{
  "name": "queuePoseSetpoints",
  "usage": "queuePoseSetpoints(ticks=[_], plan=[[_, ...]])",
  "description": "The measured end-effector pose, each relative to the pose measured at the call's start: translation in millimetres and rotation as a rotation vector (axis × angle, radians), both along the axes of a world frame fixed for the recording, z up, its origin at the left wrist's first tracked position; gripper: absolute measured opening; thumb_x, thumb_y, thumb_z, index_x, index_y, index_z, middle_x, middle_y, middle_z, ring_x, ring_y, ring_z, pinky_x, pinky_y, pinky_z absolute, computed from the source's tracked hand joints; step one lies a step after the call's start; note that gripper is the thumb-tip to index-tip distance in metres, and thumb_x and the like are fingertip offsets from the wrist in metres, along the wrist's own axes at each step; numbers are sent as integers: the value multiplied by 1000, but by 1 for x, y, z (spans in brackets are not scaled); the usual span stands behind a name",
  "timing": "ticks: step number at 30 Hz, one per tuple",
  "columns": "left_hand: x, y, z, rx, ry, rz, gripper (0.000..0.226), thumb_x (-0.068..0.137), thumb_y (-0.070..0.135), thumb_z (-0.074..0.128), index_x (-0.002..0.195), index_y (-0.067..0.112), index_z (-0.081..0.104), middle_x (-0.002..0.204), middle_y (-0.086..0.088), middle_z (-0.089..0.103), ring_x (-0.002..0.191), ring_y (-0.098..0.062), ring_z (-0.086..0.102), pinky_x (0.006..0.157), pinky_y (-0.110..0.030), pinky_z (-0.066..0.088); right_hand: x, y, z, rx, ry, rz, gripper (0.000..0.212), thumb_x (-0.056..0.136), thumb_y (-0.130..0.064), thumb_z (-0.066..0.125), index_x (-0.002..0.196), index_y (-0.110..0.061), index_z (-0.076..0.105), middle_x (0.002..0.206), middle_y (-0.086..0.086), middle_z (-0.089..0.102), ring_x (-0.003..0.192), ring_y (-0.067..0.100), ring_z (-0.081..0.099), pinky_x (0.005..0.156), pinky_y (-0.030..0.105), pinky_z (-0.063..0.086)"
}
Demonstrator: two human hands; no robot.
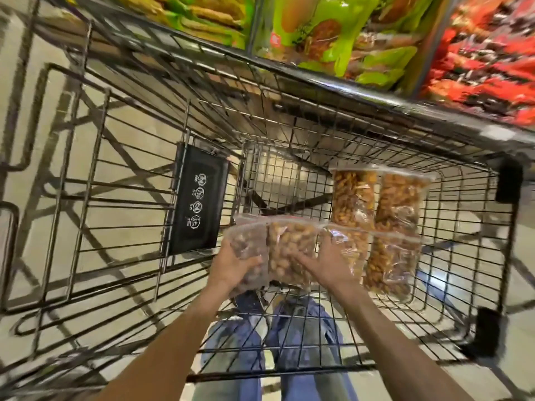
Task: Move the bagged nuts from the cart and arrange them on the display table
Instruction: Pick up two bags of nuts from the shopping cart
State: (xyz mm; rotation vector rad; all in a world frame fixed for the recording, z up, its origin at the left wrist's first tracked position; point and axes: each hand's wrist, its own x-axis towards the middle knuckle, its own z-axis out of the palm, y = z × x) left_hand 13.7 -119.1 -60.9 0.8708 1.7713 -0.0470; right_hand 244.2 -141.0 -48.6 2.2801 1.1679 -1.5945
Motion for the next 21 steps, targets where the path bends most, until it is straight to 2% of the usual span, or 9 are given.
queuePoseSetpoints(ticks=[1,3,5,8,11,13,15,18,21], plan=[[0,-3,5,-4,-11,27,70,82,20,91,137,26,47,128,7,66,70,3,72,56,-21,58,-5,1,-4,-22,11,-48,124,73,-84,70,164,-16,19,167,15,33,145,37,47,117,57,42],[-5,-6,10,-7,-39,73,62,88,13,85,132,27,43,121,10,65,65,6,71,46,-14,52,-12,-1,-22,-61,16,-120,129,57,-99,64,152,-18,33,157,16,43,138,38,53,115,60,46],[-12,-4,15,13,-78,117,62,87,9,84,128,27,42,113,14,63,82,-2,70,56,-18,57,-22,-8,-45,-92,53,-211,134,44,-106,62,143,-20,37,146,12,49,128,35,60,110,57,52],[-25,2,12,-22,-90,172,79,69,27,98,133,24,51,119,6,71,109,-17,71,95,-48,60,-35,0,-32,-85,29,-250,116,63,-78,85,146,-17,31,141,6,38,122,28,56,109,43,50],[-30,6,15,-33,-131,243,80,68,27,97,134,24,53,120,3,72,105,-18,73,90,-49,61,-37,2,-36,-76,45,-333,97,76,-48,92,145,-16,32,144,10,37,122,30,55,110,41,48],[-31,7,18,-37,-174,270,69,76,18,93,133,23,54,119,2,72,106,-19,72,94,-51,60,-29,-7,-55,-96,113,-427,101,66,-53,96,140,-22,35,140,9,50,120,28,60,112,48,51],[-30,8,24,-50,-198,262,64,77,19,93,130,26,57,117,1,74,107,-23,73,97,-55,59,-17,-14,-66,-106,193,-469,110,48,-66,98,134,-31,39,133,11,63,115,32,68,103,55,58],[-29,7,36,-81,-189,265,66,74,25,95,130,30,60,116,0,76,107,-26,74,99,-56,58,-5,-10,-24,-181,320,-564,84,74,-39,94,139,-20,44,125,18,69,105,36,74,85,49,66],[-29,1,53,-61,-214,265,68,61,47,100,118,37,64,114,2,77,106,-26,75,96,-55,60,7,-15,4,-215,358,-549,75,84,-43,87,141,-16,47,125,18,68,99,31,74,70,37,66]])
